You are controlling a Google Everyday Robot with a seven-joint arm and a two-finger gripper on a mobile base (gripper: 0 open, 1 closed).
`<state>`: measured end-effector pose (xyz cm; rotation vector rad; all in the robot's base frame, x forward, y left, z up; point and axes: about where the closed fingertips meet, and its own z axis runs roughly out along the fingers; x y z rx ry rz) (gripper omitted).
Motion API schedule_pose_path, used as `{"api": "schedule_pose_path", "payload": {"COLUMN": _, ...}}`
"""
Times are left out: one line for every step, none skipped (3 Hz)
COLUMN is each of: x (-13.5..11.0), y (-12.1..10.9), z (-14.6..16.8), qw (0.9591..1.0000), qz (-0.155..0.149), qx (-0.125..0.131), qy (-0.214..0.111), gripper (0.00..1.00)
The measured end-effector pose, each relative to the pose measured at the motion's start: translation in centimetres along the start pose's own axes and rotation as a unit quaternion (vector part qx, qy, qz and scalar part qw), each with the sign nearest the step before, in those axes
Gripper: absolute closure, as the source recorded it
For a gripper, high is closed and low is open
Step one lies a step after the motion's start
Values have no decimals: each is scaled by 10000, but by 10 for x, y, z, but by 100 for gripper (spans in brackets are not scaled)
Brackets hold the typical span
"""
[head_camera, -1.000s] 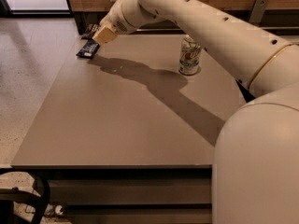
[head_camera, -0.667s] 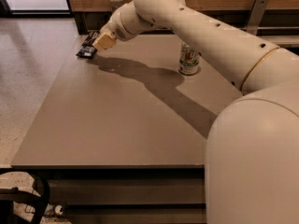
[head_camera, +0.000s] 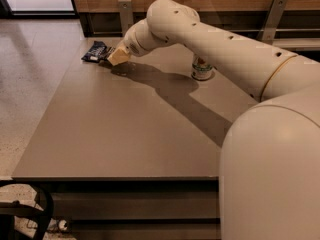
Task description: Move rxbar chocolate near rxbar blueberry
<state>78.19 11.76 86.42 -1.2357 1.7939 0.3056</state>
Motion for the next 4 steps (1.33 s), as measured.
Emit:
{"api": "schedule_pose_path", "payload": {"x": 1, "y": 2, "z": 3, "qw": 10000, "qz": 17, "qx": -22, "qy": 11, "gripper": 82}}
{"api": "schedule_pose_path", "payload": {"x": 1, "y": 4, "z": 5, "qw": 10000, "qz": 16, "qx": -41, "qy": 16, "gripper": 59}}
{"api": "schedule_pose_path", "payload": {"x": 2, "y": 6, "z": 7, "qw": 10000, "qz": 14, "qx": -60, "qy": 20, "gripper": 36}}
{"api": "schedule_pose_path", "payload": {"x": 2, "y": 8, "z": 10, "qw": 10000, "qz": 12, "qx": -84, "qy": 26, "gripper": 5}}
